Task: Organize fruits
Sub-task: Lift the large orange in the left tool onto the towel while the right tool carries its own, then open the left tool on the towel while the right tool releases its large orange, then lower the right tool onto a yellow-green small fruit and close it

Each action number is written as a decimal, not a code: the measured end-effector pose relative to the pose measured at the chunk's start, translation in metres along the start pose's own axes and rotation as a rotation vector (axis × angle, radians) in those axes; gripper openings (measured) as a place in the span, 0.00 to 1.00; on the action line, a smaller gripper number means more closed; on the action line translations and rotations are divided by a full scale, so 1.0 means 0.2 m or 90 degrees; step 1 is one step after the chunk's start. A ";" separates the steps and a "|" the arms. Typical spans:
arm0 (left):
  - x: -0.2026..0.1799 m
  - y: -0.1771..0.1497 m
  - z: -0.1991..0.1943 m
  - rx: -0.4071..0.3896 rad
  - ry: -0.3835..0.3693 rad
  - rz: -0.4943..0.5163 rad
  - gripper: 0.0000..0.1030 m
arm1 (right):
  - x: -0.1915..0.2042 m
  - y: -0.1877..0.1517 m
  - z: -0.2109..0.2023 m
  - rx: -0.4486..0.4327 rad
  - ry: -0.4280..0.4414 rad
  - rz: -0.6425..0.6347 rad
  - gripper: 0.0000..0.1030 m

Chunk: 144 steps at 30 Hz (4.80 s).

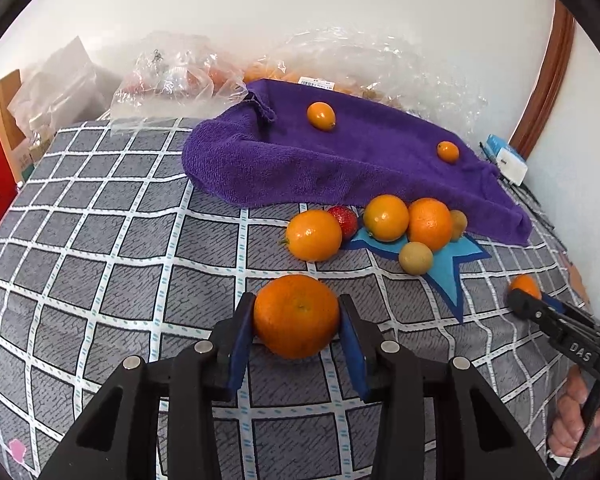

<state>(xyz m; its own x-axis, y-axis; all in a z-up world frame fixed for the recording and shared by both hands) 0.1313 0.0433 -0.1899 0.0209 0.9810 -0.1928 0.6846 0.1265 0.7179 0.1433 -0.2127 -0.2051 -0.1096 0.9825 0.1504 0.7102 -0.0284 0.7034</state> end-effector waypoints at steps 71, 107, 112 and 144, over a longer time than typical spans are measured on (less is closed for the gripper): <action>0.01 0.73 0.43 -0.113 -0.043 -0.083 0.37 | -0.21 0.75 0.47 -0.067 -0.013 0.049 0.40; -0.05 0.65 0.61 -0.017 0.008 -0.019 0.37 | -0.18 0.69 0.57 -0.037 -0.026 0.005 0.55; -0.06 0.66 0.59 -0.025 -0.009 -0.017 0.39 | -0.18 0.69 0.52 -0.061 -0.035 0.004 0.55; 0.20 0.23 -0.03 -0.119 -0.007 -0.063 0.45 | 0.20 0.26 0.17 -0.035 0.013 -0.052 0.35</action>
<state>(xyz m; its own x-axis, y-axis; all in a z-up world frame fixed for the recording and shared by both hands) 0.1599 0.0898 -0.1601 -0.0316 0.9608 -0.2754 0.5370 0.2488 0.8060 0.1996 -0.1693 -0.1854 -0.1809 0.9779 0.1044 0.6589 0.0417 0.7511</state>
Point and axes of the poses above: each gripper's, at about its wrist camera, not at the fingertips, and z roughly the way its jaws point, x to its left, y to its top, the point moved 2 cm from there along z, roughly the way its jaws point, and after that the axes turned 7 degrees about -x, right-handed, at the moved point
